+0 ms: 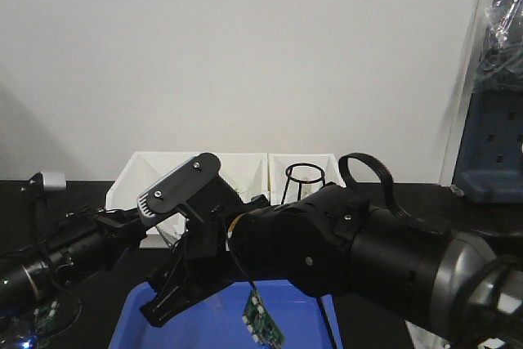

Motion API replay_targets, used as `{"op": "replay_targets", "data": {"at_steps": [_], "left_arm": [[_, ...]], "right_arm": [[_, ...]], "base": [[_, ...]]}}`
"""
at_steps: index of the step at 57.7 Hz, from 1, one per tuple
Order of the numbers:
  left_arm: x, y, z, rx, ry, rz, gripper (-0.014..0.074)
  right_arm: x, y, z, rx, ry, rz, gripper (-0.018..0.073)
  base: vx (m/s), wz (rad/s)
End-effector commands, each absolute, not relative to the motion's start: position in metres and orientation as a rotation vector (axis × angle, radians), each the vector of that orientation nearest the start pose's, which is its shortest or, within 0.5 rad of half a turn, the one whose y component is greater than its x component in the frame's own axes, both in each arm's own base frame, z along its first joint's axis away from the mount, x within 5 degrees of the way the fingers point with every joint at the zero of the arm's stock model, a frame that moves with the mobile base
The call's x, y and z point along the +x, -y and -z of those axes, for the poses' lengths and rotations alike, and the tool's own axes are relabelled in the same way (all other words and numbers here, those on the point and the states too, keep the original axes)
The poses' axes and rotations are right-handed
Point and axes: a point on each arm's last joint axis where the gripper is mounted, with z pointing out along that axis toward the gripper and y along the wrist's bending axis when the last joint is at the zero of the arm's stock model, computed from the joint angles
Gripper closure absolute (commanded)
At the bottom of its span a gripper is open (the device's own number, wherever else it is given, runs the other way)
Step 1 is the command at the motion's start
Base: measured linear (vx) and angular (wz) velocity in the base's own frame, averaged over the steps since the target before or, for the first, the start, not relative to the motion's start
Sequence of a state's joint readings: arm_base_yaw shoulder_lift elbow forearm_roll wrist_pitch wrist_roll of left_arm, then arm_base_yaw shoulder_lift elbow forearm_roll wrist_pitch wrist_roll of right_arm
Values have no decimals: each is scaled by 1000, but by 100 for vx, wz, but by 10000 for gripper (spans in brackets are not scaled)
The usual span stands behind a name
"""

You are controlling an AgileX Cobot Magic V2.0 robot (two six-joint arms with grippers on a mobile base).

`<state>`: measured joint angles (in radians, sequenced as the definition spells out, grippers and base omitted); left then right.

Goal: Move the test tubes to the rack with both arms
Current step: 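Close the right gripper around the tube below the left gripper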

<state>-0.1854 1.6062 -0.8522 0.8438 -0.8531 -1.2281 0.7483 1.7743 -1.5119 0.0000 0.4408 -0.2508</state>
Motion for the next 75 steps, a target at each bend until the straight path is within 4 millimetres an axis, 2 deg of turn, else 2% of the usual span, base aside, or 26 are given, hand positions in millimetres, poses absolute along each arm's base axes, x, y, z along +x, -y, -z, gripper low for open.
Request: {"op": "replay_targets", "data": {"at_steps": [1,17,23,24,29,61,75], "left_arm": [[314,115,-293,193,-1548,1138,598],[314,116,-292,212,-1554,1135,598],[314,116,-292,212,-1554,1135,598],[313,116,-293,216,-1549,1139,598],[313,116,-293,216,-1549,1139,598],[311,118,-294,218,-1540,1185,598],[310,119,-292,248,-1561,1188,598]], "right_arm": [[310,-286,-351,-999,-1802,-297,54],[326,-297,-344,-994,-1823,-259,54],[329,-296,-342,-992,-1828,-220,54],[335,-290,-343,-935,-1832,-214,55],[338,-287,-345,-909,-1824,-229,56],[339,-291,-350,-864,-1781,-290,80],[338,-291,-349,-866,-1794,-291,156]], "base": [[0,0],[0,0],[0,0],[0,0],[0,0],[0,0],[0,0]]}}
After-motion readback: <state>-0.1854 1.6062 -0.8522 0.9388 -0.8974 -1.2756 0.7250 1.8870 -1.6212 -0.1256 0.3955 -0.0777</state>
